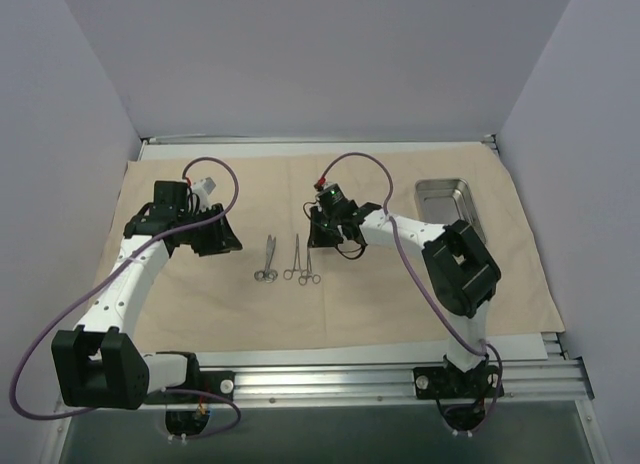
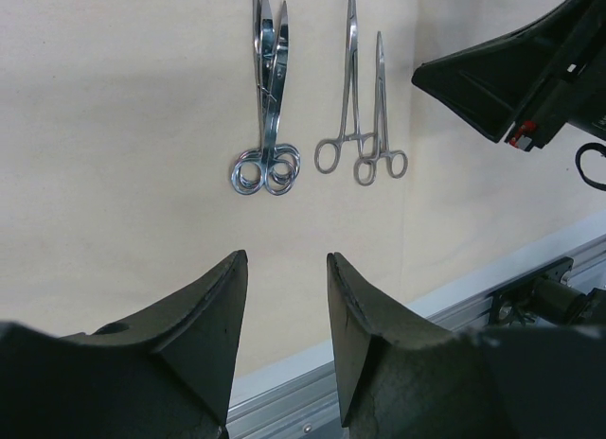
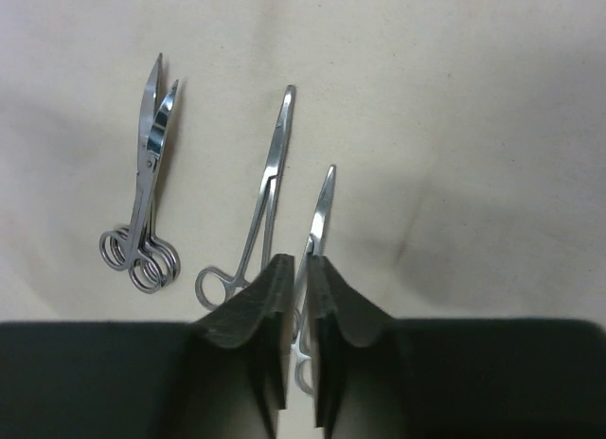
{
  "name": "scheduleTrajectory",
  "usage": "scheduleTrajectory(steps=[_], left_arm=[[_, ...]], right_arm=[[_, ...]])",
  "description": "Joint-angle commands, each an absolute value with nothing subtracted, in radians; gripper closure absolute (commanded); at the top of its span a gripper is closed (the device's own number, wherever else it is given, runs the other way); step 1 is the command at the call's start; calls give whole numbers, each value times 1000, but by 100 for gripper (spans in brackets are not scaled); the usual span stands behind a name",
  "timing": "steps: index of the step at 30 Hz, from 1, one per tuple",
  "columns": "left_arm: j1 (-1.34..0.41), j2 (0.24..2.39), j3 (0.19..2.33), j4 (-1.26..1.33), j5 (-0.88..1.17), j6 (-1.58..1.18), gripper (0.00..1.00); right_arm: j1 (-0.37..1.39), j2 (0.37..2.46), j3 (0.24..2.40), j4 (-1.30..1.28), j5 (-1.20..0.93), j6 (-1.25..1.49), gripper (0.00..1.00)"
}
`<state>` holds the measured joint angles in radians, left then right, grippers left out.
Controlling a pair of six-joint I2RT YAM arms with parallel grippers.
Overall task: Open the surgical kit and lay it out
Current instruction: Place the medical item in the surgical kit.
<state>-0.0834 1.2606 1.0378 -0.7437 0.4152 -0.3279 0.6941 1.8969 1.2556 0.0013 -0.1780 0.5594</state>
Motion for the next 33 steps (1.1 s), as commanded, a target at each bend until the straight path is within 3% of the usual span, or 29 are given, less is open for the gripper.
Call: scheduleTrajectory(steps=[1, 2, 12, 33], left_arm=[[-77, 1266, 1039, -724, 408, -305, 52], [-78, 1267, 1039, -723, 408, -307, 52], [-75, 1267, 1039, -721, 410, -308, 52], [-74, 1255, 1031, -713, 419, -311, 52]], right_arm=[[689, 1940, 1334, -95, -157, 560, 82], [689, 1950, 1342, -103, -156, 561, 78], [718, 2056, 1473, -274, -63, 572, 70], [770, 2036, 1494, -327, -28, 581, 77]])
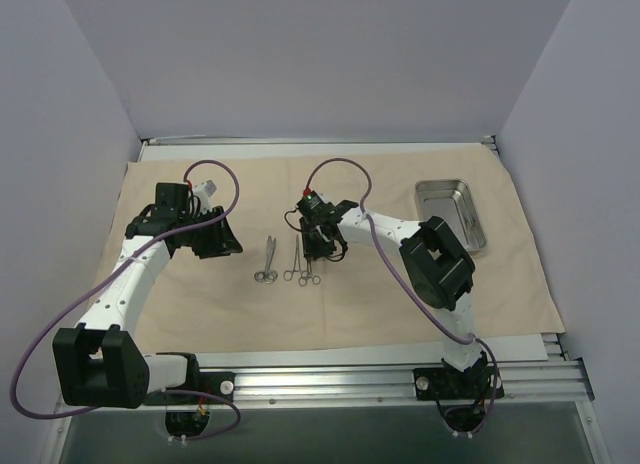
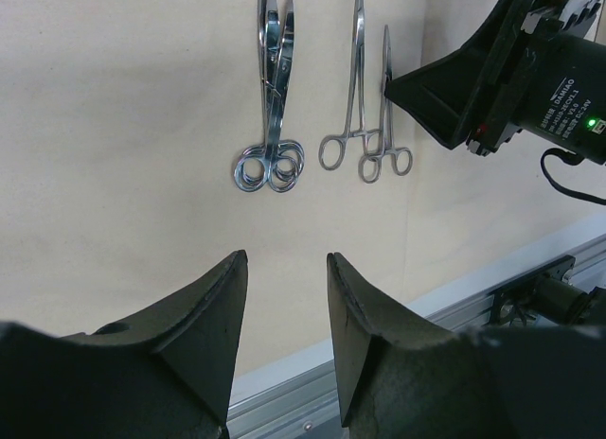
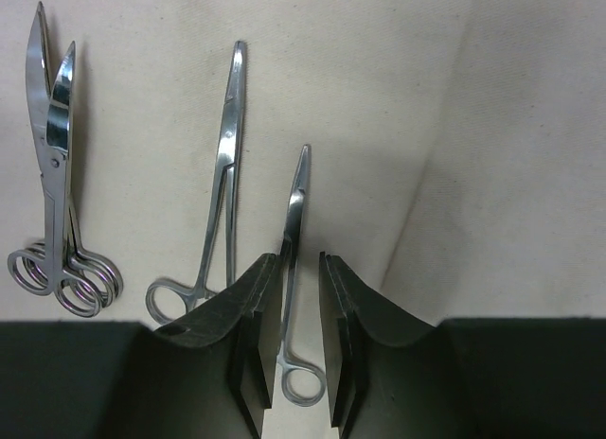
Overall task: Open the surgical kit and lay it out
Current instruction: Place the medical item in the surgical kit.
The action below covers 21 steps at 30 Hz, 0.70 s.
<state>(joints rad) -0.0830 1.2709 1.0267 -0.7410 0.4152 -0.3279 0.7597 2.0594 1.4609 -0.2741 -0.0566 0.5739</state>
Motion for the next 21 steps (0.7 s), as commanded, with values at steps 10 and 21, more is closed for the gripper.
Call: scheduleTrajectory(steps=[10, 21], left_arm=[[-74, 1253, 1029, -712, 422, -311, 52], [-75, 1250, 1029, -712, 422, -311, 52]], right_arm=[[784, 2069, 1522, -359, -21, 588, 76], [795, 2111, 1557, -402, -23, 589, 76]])
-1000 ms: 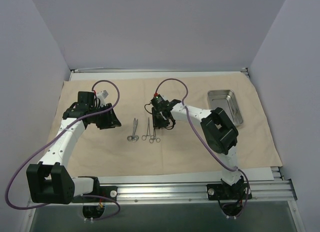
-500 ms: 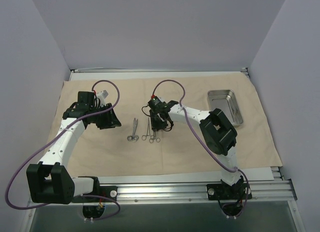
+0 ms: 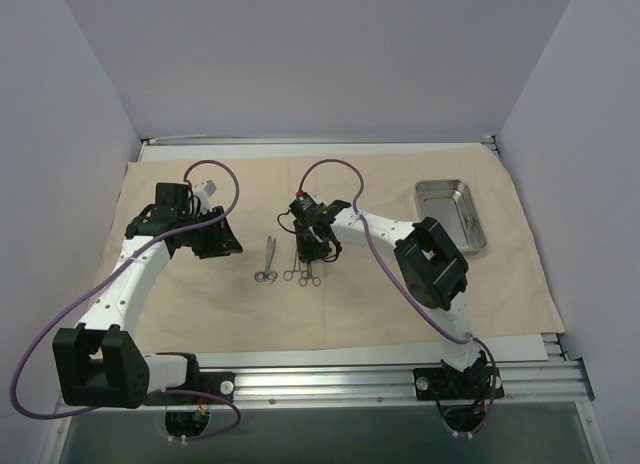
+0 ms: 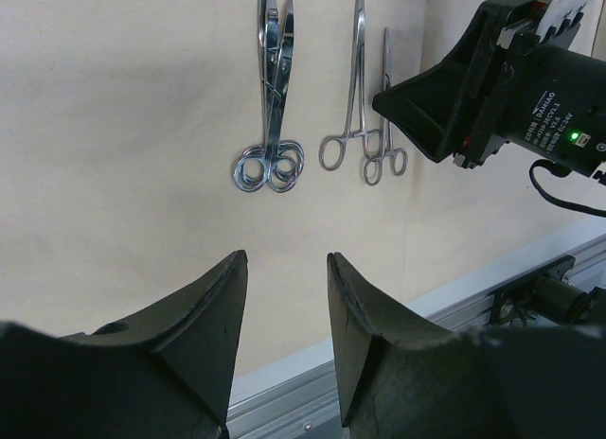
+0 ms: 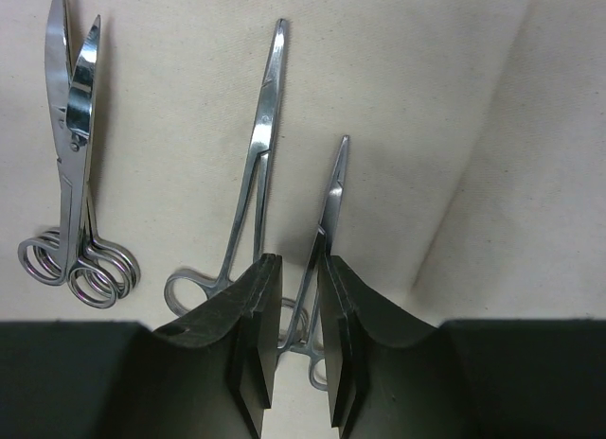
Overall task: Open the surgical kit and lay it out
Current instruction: Place the medical item in the surgical kit.
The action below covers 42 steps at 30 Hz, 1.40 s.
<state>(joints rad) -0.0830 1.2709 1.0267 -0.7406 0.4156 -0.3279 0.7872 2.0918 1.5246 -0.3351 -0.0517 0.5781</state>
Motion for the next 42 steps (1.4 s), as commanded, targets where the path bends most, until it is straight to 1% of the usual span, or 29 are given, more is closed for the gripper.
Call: scheduleTrajectory(steps=[1, 21, 26, 27, 30, 42], left_arm=[[-75, 1249, 1031, -712, 422, -311, 52], [-75, 1253, 1031, -710, 425, -313, 52], [-75, 1252, 1029, -712, 422, -313, 52], [-75, 1252, 1031, -713, 422, -313, 52], [-75, 1253, 1031, -712, 422, -313, 52], [-75, 1259, 1029, -707, 430, -313, 52]], right_arm=[[796, 2111, 1557, -405, -21, 589, 76], [805, 2140, 1571, -431, -18, 583, 78], [805, 2138, 1582, -442, -17, 583, 88], [805, 2134, 1580, -440, -14, 584, 93], [802, 2114, 1580, -440, -9, 588, 100], [769, 2013, 1511, -397, -3, 618, 100]])
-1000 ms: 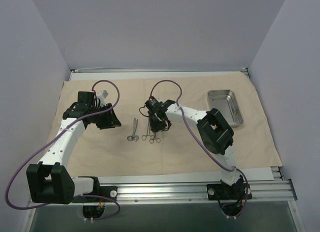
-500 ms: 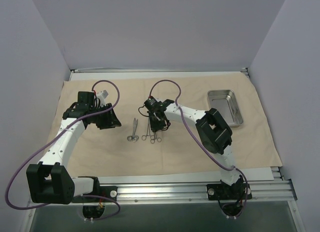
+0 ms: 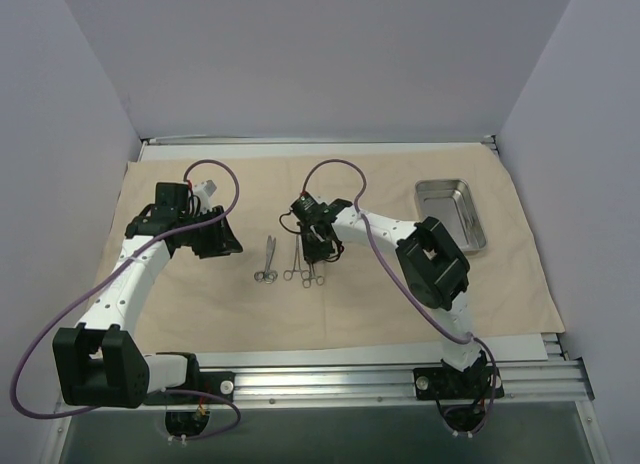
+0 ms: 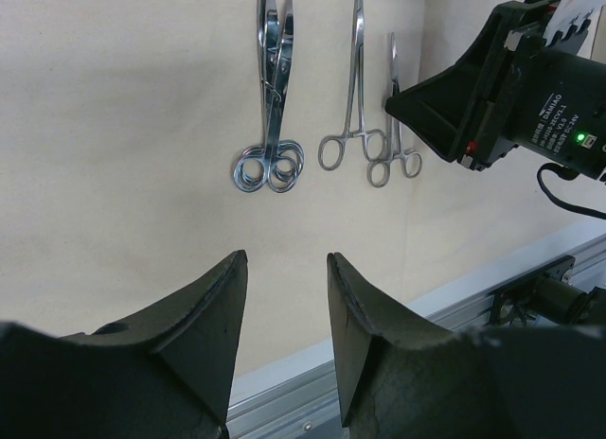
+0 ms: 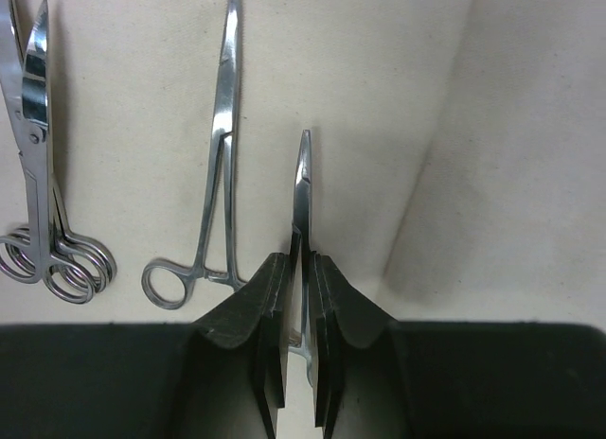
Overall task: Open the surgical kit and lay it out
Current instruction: Place the medical item in the surgical kit.
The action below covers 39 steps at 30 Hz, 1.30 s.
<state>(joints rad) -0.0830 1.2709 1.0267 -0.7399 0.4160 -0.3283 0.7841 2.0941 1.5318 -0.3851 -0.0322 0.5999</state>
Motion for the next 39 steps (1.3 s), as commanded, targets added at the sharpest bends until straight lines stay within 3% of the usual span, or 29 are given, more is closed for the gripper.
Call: scheduleTrajectory(steps=[1, 34, 39], left_arm=[[-75, 1261, 1029, -707, 430, -313, 52], [-64, 1299, 1040, -704, 428, -310, 52], [-64, 1304, 1039, -698, 434, -311, 52]], right_arm=[[765, 2010, 1508, -394, -3, 617, 100], [693, 2023, 1422, -337, -29, 578, 100], [692, 2036, 1433, -341, -26, 577, 92]])
